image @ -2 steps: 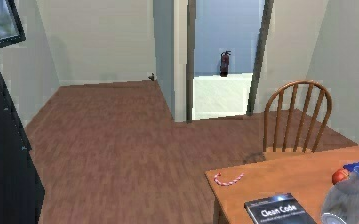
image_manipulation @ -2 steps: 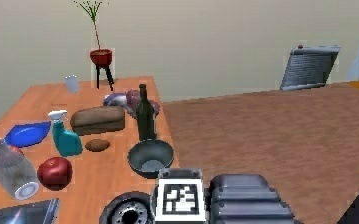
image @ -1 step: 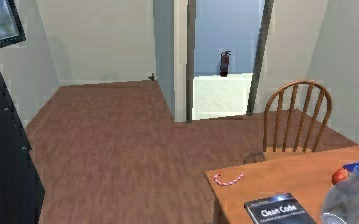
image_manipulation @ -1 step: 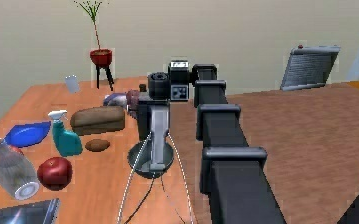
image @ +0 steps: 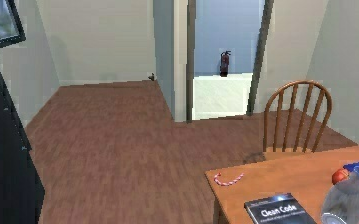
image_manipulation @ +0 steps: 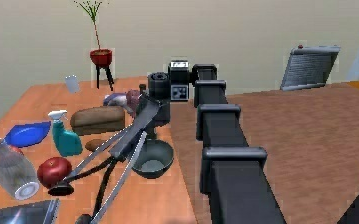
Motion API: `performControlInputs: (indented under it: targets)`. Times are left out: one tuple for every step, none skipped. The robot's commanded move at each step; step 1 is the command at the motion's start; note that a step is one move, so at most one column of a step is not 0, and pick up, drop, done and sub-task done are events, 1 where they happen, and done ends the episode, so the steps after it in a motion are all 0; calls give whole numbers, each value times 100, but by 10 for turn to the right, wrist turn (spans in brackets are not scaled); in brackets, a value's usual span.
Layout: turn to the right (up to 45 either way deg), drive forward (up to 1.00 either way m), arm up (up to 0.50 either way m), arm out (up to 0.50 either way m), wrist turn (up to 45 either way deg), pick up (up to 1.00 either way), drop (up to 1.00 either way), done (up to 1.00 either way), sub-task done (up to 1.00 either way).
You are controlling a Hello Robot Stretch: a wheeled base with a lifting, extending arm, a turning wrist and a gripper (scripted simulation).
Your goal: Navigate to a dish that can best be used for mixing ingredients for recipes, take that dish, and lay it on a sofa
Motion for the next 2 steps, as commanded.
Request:
performControlInputs:
  targets:
    - [0, 0, 0, 0, 450, 0, 0, 0, 0]
    - [0, 0, 0, 0, 450, 0, 0, 0, 0]
